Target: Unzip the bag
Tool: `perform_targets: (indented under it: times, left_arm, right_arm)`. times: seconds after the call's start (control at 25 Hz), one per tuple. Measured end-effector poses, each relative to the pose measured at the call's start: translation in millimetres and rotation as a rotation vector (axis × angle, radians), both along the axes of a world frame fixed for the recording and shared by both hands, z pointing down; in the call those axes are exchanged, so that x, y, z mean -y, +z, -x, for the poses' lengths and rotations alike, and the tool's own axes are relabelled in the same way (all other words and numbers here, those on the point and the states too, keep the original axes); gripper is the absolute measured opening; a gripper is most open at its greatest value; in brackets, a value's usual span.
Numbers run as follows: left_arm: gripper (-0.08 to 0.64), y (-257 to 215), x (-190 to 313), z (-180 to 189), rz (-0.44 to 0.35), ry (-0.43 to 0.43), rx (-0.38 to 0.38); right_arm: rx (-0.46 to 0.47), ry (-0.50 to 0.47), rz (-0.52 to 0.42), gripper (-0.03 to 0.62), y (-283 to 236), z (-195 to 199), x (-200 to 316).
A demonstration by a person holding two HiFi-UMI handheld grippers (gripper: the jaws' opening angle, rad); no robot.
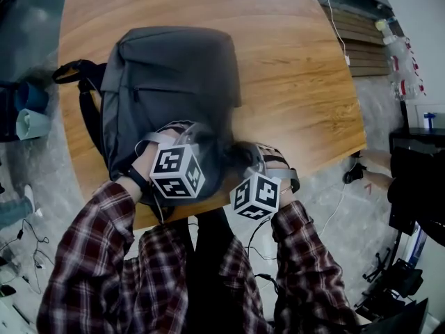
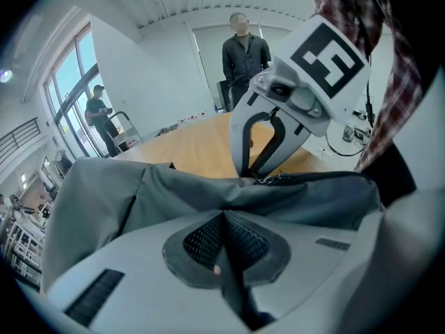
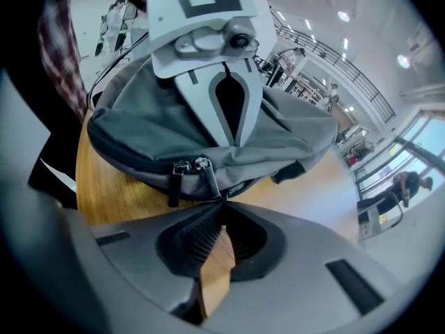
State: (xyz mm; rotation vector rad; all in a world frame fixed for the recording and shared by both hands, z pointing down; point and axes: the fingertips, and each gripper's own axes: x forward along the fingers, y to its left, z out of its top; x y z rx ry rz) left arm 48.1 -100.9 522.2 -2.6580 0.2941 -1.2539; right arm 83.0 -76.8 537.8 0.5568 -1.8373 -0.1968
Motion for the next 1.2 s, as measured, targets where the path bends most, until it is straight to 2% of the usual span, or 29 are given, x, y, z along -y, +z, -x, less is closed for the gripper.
perform_targets:
  times: [0.12, 0.28, 0.36, 0.6, 0.68, 0.76, 1.0, 1.2]
  left_arm:
    - [0.008, -0.4, 3.0, -3.5, -0.002, -0.008, -0.014]
    - [0.008, -1.6, 3.9, -2.7, -0.014, -0.027, -0.023]
    - [0.008, -1.2, 5.3, -4.8, -0.013, -0.029, -0.022]
    - [0.008, -1.4, 9.1, -6.1, 0.019, -0.061, -0.025]
    - [0.008, 0.5, 13.5, -6.5, 0.028, -0.086, -0.030]
    - [0.008, 2.6, 19.5, -7.3, 0.035, -0.120, -0.034]
    - [0.008, 3.9, 48.5, -11.2, 0.045, -0.244, -0.035]
    - [0.008, 4.6, 82.3, -18.4, 0.043, -0.384, -0.019]
  right_arm:
    - [0.050, 0.033, 0.068, 0.028, -1.0, -10.1, 4.3]
    - [0.010, -0.036, 0.014, 0.028, -1.0, -10.1, 9.1]
    - [0.002, -0.058, 0.024, 0.028, 1.2, -12.6, 8.9]
    - [0.050, 0.112, 0.333, 0.028, 2.4, -17.9, 0.8]
    - [0.052, 0.122, 0.400, 0.026, 5.7, -16.9, -9.8]
    - [0.068, 0.128, 0.429, 0.023, 9.2, -12.9, -31.3]
    - [0.259, 0.290, 0.419, 0.011, 2.4, 29.4, -90.5]
    - [0.396, 0.338, 0.423, 0.011, -11.0, 70.7, -114.6]
